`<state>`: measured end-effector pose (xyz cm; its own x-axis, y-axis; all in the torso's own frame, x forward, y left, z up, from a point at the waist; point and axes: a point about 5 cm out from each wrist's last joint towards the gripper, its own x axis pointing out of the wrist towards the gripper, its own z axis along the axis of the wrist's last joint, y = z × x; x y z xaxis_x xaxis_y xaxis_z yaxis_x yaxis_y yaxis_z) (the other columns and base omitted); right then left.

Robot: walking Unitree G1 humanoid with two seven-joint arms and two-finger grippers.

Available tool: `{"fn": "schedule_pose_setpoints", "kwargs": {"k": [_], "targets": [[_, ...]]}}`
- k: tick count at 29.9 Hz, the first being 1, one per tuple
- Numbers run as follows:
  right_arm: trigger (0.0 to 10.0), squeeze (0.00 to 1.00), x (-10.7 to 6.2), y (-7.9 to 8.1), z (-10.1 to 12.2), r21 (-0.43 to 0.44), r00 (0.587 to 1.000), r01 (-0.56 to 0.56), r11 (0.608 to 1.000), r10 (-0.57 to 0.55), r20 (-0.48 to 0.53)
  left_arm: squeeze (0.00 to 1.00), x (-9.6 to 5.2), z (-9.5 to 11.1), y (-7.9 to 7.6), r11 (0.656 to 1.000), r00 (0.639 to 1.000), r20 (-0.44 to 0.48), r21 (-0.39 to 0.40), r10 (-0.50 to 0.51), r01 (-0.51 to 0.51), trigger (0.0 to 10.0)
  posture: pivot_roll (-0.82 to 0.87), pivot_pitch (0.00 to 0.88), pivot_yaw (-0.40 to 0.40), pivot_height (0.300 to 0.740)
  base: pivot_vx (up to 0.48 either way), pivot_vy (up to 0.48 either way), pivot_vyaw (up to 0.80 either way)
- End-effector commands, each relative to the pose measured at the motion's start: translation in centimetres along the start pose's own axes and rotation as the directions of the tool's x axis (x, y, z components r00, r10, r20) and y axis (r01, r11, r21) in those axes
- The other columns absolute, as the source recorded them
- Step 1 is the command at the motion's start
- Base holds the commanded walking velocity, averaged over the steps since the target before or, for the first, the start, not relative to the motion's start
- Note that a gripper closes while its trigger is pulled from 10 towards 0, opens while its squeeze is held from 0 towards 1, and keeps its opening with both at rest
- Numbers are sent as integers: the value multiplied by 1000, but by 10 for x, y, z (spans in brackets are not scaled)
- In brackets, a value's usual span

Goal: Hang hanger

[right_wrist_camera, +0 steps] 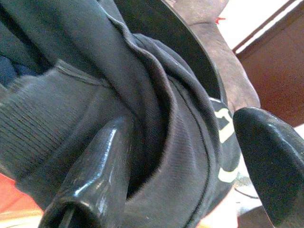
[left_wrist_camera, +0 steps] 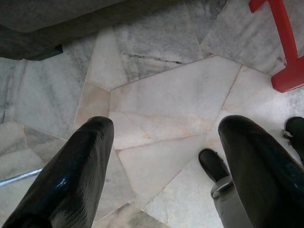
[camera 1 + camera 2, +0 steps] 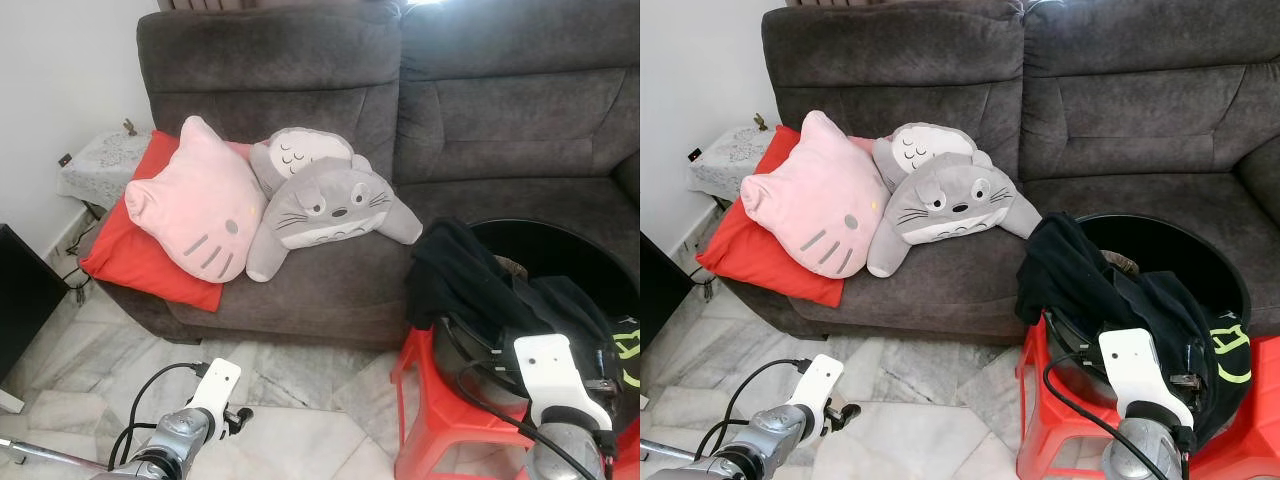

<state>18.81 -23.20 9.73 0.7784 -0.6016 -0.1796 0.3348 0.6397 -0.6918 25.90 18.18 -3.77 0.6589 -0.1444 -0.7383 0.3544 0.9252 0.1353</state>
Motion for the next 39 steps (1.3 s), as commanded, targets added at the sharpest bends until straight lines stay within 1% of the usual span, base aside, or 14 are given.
{"fn": "schedule_pose_setpoints", "kwargs": {"k": [1,5,6,9,11,13,15,16,17,18,19,20,31,39], "targets": [[10000,0,-1,-5,0,28,999,50,998,-49,-15,0,0,-1,3,1000,1000,-15,17,4,-3,10000,-262,0,119,740,0,0,0],[10000,0,-1,-7,1,70,997,70,995,-68,-28,0,0,-1,2,1000,1000,-14,17,4,-4,10000,-262,0,119,740,0,0,0],[10000,0,0,-7,5,163,997,74,984,-71,-24,0,0,-1,2,1000,1000,-14,17,5,-5,10000,-262,0,119,740,0,0,0],[10000,0,1,0,10,238,1000,30,971,-30,-2,0,0,-1,2,1000,1000,-15,19,5,-4,10000,-262,0,119,740,0,0,0],[10000,0,1,1,9,242,1000,26,970,-24,-12,0,0,-1,2,1000,1000,-15,19,5,-4,10000,-262,0,119,740,0,0,0],[10000,0,5,8,0,282,997,-10,959,33,-76,0,0,-1,3,1000,1000,-15,19,7,-7,10000,-262,0,119,740,0,0,0],[10000,0,7,11,-2,283,995,-32,959,57,-79,0,0,-1,3,1000,1000,-16,19,7,-7,10000,-262,0,119,740,0,0,0],[9647,0,8,12,-1,274,995,-43,961,65,-70,0,0,-1,3,1000,1000,-16,20,7,-7,10000,-262,0,119,740,0,0,0],[9647,0,8,12,-1,276,996,-39,960,60,-68,0,0,-1,3,1000,1000,-16,20,8,-7,10000,-262,0,119,740,0,0,0],[3569,0,9,12,-1,272,996,-35,962,55,-67,0,0,-1,3,1000,1000,-16,20,8,-8,10000,-262,0,119,740,0,0,0],[3569,0,9,12,0,271,996,-35,962,55,-66,0,0,-1,3,1000,1000,-16,20,8,-8,10000,-262,0,119,740,0,0,0],[0,0,9,11,-1,272,996,-27,962,48,-69,0,0,-1,3,1000,1000,-16,20,8,-8,10000,-262,0,119,740,0,0,0],[0,0,11,10,0,277,997,-13,961,32,-66,0,-1,-1,3,1000,1000,-18,22,9,-8,10000,-253,0,118,740,0,0,0],[0,0,13,7,5,255,999,-5,967,15,-38,0,-1,-1,4,1000,1000,-17,26,9,-9,10000,-252,0,118,740,0,0,0]]}}
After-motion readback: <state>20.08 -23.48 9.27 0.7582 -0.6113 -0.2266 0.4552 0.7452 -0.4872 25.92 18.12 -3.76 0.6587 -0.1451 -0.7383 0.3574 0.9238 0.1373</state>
